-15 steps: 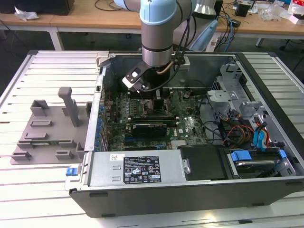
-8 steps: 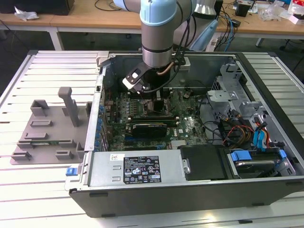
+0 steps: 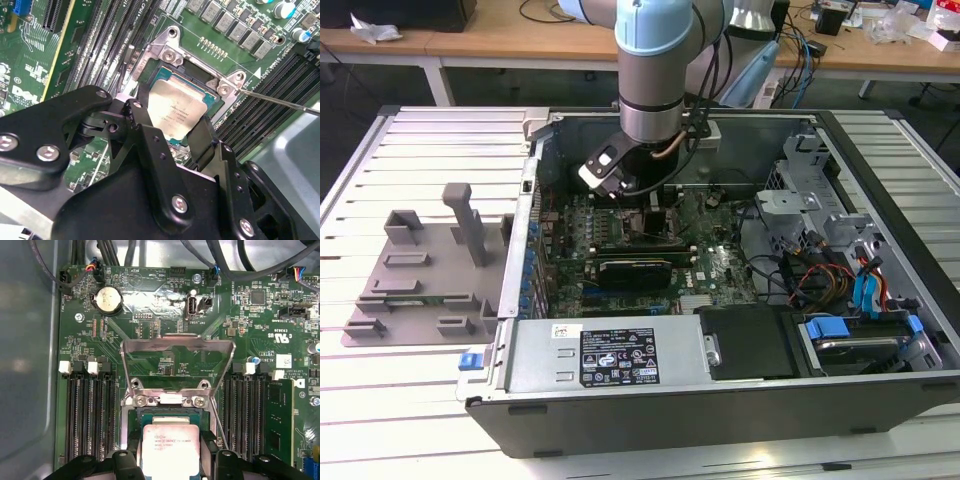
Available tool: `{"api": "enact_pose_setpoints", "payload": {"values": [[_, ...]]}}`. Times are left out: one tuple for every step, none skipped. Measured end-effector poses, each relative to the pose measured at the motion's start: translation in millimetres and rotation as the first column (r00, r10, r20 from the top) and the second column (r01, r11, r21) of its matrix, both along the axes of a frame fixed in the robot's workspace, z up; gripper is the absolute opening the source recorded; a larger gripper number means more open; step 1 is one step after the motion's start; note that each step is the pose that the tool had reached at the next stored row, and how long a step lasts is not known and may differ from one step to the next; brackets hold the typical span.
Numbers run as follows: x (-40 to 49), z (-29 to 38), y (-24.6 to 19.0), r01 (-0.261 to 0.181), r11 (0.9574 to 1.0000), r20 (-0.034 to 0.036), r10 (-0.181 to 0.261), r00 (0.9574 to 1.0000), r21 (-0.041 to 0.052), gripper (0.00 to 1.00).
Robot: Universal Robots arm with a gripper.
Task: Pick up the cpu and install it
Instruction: 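Place the cpu into insertion slot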
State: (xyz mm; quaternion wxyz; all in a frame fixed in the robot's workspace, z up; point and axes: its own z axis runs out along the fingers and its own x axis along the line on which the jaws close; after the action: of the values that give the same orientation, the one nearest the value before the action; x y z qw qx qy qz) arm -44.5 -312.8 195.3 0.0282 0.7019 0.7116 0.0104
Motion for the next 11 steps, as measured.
{"api": "enact_pose_setpoints", "payload": {"values": [[0.0, 0.0, 0.1, 0.003, 1.0, 0.0, -0.003, 1.0, 0.0, 0.55], [0.1, 0.0, 0.3, 0.005, 1.0, 0.0, -0.005, 1.0, -0.0001, 0.55], [0.2, 0.0, 0.3, 0.006, 1.0, 0.0, -0.006, 1.0, -0.0001, 0.55], [0.2, 0.0, 0.4, 0.007, 1.0, -0.0001, -0.007, 1.0, -0.0001, 0.55], [0.4, -0.1, 0.5, 0.009, 1.0, 0.0, -0.009, 1.0, 0.0, 0.55], [0.6, -0.1, 0.5, 0.009, 1.0, 0.0001, -0.009, 1.0, 0.0001, 0.55], [0.6, -0.1, 0.5, 0.009, 1.0, 0.0001, -0.009, 1.0, 0.0001, 0.55], [0.6, -0.1, 0.5, 0.009, 1.0, 0.0001, -0.009, 1.0, 0.0001, 0.55], [0.7, -0.1, 0.5, 0.008, 1.0, 0.0001, -0.008, 1.0, 0.0001, 0.55], [0.8, -0.1, 0.5, 0.004, 1.0, 0.0, -0.004, 1.0, 0.0, 0.55], [0.8, -0.1, 0.5, 0.002, 1.0, 0.0001, -0.002, 1.0, 0.0001, 0.55]]}}
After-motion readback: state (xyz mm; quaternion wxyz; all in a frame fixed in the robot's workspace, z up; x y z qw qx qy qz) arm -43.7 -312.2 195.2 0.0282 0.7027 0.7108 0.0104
